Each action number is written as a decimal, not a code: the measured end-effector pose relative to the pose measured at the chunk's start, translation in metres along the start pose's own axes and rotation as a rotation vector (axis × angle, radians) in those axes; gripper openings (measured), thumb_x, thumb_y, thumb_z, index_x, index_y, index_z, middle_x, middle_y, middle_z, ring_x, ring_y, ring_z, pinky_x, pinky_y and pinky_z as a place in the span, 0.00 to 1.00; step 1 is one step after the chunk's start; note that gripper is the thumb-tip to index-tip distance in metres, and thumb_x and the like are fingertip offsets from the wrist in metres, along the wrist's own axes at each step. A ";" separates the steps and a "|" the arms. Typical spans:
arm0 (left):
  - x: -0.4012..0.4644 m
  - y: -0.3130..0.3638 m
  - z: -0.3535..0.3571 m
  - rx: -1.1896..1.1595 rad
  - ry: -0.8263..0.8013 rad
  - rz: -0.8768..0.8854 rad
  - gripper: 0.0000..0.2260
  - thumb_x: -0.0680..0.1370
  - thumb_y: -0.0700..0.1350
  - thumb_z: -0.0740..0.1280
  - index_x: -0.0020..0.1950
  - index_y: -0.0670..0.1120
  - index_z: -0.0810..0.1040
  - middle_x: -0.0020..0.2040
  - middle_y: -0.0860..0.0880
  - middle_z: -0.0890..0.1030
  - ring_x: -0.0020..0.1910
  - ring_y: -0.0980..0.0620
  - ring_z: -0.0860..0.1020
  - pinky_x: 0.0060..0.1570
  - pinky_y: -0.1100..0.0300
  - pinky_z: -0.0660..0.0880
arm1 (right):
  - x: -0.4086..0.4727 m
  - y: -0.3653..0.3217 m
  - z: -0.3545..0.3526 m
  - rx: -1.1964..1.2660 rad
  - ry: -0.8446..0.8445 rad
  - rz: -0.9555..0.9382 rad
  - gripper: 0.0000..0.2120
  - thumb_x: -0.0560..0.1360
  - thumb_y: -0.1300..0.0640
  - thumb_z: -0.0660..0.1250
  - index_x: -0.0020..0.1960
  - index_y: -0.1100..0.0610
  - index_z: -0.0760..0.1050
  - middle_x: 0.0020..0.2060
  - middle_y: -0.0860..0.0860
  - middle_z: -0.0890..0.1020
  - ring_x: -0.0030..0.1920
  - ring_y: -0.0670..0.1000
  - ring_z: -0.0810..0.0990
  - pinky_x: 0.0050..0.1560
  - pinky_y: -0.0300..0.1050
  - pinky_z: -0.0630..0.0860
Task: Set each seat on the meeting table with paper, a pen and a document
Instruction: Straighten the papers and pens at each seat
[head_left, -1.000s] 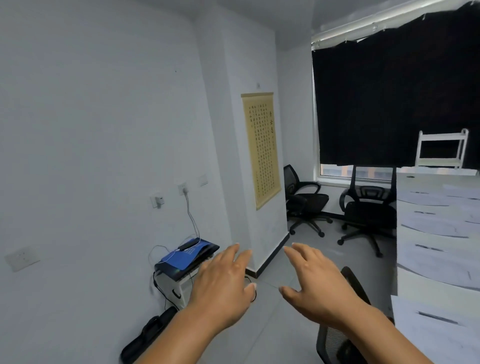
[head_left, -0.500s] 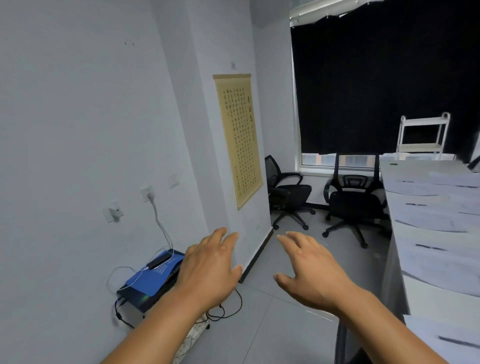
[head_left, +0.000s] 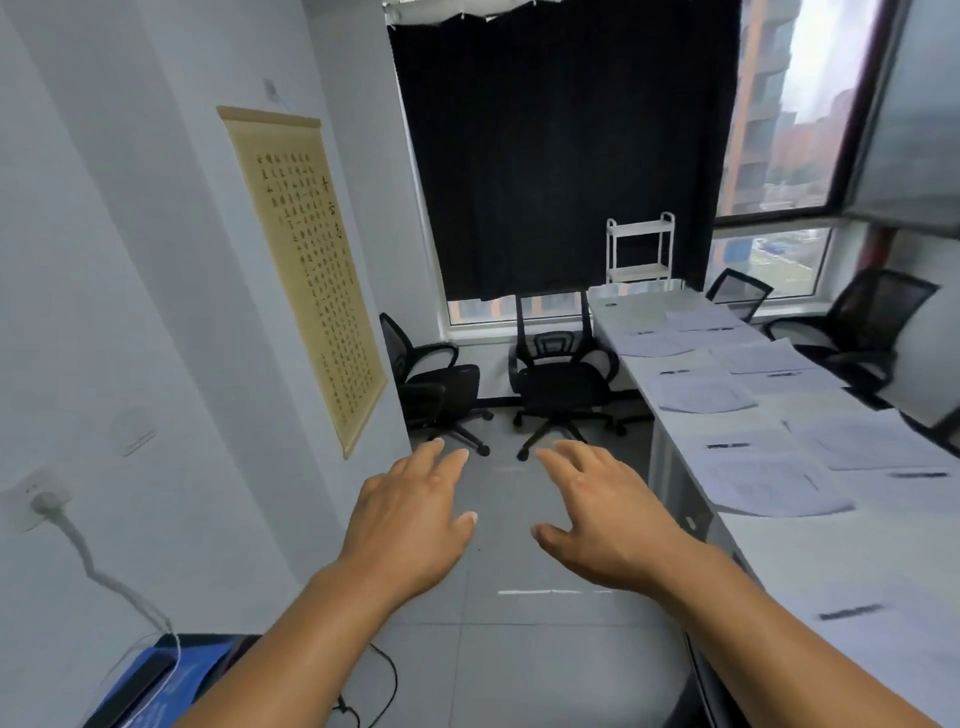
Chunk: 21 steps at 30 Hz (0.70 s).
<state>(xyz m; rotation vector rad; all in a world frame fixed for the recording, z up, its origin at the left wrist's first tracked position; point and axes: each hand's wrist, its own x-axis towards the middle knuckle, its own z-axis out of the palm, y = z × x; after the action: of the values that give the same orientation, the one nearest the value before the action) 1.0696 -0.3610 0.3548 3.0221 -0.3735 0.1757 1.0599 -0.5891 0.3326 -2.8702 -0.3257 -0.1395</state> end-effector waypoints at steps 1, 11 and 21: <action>0.009 -0.002 0.001 -0.001 -0.005 0.022 0.33 0.85 0.60 0.63 0.88 0.56 0.55 0.88 0.51 0.56 0.84 0.48 0.61 0.81 0.47 0.64 | 0.003 0.000 -0.001 -0.004 0.002 0.022 0.41 0.79 0.37 0.64 0.85 0.49 0.53 0.84 0.50 0.58 0.83 0.54 0.57 0.82 0.53 0.60; 0.140 0.038 0.041 -0.079 -0.082 0.323 0.33 0.84 0.60 0.64 0.87 0.57 0.55 0.88 0.52 0.55 0.85 0.49 0.61 0.82 0.46 0.63 | 0.023 0.072 -0.005 -0.069 0.025 0.347 0.40 0.79 0.37 0.64 0.85 0.49 0.54 0.83 0.50 0.59 0.82 0.54 0.57 0.82 0.53 0.59; 0.283 0.123 0.085 -0.022 -0.148 0.540 0.33 0.84 0.60 0.63 0.87 0.58 0.55 0.88 0.53 0.54 0.84 0.49 0.63 0.82 0.47 0.62 | 0.082 0.204 0.002 -0.004 0.095 0.581 0.41 0.79 0.34 0.61 0.86 0.46 0.51 0.85 0.50 0.57 0.83 0.55 0.58 0.82 0.55 0.59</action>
<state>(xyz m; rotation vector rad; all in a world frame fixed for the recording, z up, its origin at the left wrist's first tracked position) 1.3202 -0.5558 0.3152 2.8429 -1.1873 -0.0189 1.1864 -0.7639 0.2929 -2.8158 0.5246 -0.1638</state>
